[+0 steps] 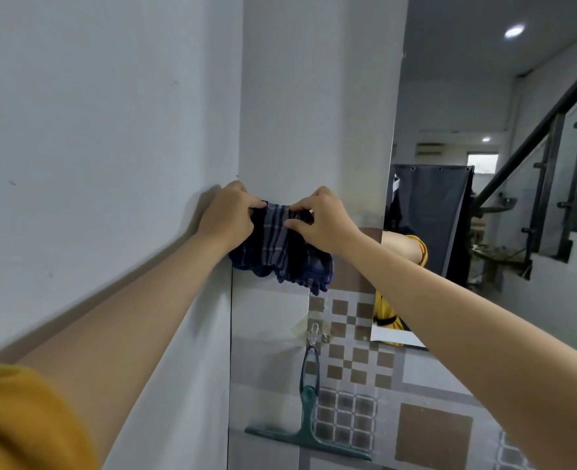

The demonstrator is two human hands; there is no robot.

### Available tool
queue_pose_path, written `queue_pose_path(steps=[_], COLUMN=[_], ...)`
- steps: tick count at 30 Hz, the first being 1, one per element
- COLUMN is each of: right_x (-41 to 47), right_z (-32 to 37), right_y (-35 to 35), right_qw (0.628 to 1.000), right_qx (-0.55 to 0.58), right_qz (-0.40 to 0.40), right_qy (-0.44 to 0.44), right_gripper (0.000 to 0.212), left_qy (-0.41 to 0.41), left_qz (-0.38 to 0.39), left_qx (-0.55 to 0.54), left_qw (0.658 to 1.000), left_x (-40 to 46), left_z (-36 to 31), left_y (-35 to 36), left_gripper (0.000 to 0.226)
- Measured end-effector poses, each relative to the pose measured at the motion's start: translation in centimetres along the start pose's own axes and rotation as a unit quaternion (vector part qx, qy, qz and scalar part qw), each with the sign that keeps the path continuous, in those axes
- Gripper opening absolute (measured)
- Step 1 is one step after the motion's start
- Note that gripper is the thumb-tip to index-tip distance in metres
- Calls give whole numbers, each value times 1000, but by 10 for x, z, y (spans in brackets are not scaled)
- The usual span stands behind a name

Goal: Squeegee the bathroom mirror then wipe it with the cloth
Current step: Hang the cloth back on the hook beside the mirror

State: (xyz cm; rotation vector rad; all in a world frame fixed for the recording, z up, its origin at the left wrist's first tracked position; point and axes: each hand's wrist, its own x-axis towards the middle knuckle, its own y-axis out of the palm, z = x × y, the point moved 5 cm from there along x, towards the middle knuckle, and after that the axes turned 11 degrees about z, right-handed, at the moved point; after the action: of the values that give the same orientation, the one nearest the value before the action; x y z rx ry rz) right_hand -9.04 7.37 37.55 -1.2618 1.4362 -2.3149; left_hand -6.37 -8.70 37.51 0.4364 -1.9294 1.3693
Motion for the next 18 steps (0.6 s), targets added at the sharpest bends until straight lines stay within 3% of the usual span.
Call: queue_pose_path(steps=[10, 18], right_x=[12, 9], right_z=[6, 5], right_y=[-16, 9], right_qw=[994, 998], right_qx=[11, -51], right_qz=[-107, -18], right_qy=[-23, -27], right_gripper=[28, 31], left_qy=[31, 87], left_qz=[-74, -38], left_qx=[-1, 16], left_qw=[997, 995], left_x=[11, -6], left_z=[-6, -2], left_y=[-13, 7], left_gripper=[35, 44])
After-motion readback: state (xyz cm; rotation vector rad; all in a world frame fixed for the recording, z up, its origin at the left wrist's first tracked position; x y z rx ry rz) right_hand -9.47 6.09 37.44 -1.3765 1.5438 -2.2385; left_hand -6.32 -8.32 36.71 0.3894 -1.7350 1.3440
